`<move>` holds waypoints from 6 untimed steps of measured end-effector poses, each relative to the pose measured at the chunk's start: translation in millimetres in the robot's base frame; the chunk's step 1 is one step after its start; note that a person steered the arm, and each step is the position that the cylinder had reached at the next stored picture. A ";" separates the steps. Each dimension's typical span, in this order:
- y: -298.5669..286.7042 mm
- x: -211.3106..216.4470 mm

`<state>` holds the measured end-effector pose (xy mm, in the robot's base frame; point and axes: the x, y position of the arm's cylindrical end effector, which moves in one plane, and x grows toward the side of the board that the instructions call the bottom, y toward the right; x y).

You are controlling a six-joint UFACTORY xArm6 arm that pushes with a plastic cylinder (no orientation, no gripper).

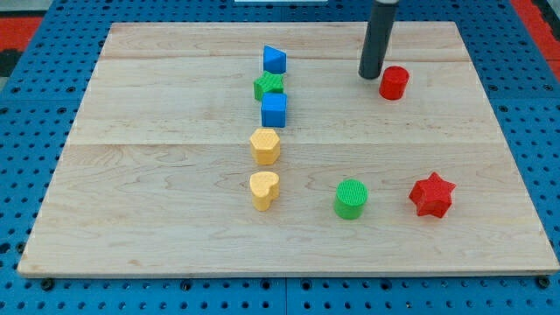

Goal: Move the red star towards thecentre

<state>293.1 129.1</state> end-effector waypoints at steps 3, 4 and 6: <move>30.9 81.3; 3.7 123.1; 101.4 198.1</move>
